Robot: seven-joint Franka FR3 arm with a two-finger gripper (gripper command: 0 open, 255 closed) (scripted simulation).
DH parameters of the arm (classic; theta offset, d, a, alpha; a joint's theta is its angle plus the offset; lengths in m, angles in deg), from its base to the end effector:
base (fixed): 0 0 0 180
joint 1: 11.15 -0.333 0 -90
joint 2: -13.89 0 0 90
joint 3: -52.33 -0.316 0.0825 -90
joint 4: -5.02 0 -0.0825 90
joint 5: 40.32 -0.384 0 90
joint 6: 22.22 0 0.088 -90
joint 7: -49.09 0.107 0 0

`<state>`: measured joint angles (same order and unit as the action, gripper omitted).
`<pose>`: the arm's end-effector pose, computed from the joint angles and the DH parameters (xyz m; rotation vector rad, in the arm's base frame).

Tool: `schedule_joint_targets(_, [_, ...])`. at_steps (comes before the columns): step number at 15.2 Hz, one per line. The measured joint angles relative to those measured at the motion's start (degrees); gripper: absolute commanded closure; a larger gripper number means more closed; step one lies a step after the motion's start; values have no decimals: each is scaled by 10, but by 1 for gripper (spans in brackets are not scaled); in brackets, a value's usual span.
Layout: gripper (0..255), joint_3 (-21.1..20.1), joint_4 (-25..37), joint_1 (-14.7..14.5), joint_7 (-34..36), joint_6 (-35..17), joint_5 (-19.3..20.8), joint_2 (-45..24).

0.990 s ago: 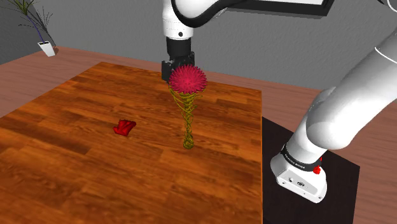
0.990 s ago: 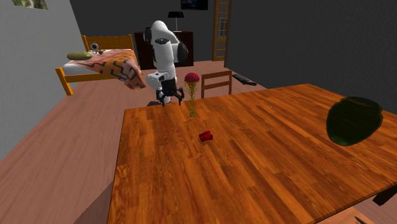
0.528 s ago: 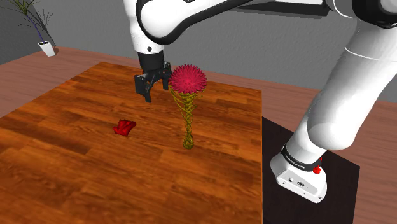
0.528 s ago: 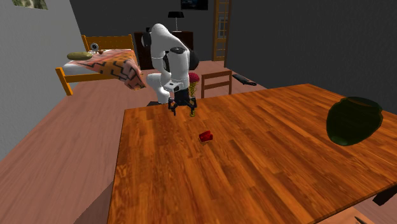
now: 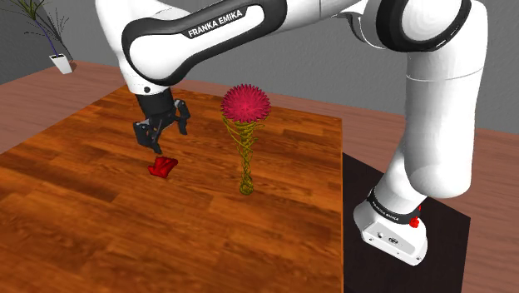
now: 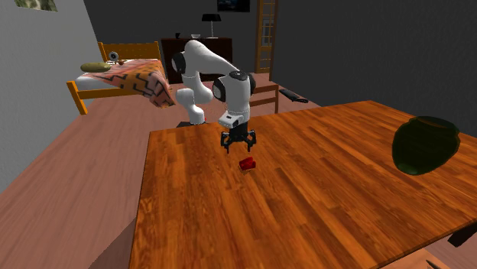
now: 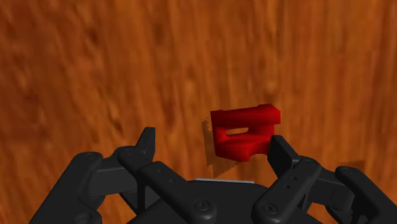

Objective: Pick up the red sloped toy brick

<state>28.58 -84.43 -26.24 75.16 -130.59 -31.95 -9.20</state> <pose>0.5447 0.3801 0.4256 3.1154 0.3836 -0.0676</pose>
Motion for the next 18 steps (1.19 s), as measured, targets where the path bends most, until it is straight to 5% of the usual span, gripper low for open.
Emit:
schedule_joint_targets(5, [0, 7, 132, -52, 22, 38, 38, -108])
schedule_joint_targets(12, [0, 12, 113, -56, 28, -2, 48, -132])
schedule_joint_targets(13, [255, 12, 114, -56, 28, -3, 48, -133])
schedule_joint_targets(18, [255, 12, 114, -56, 28, -5, 49, -135])
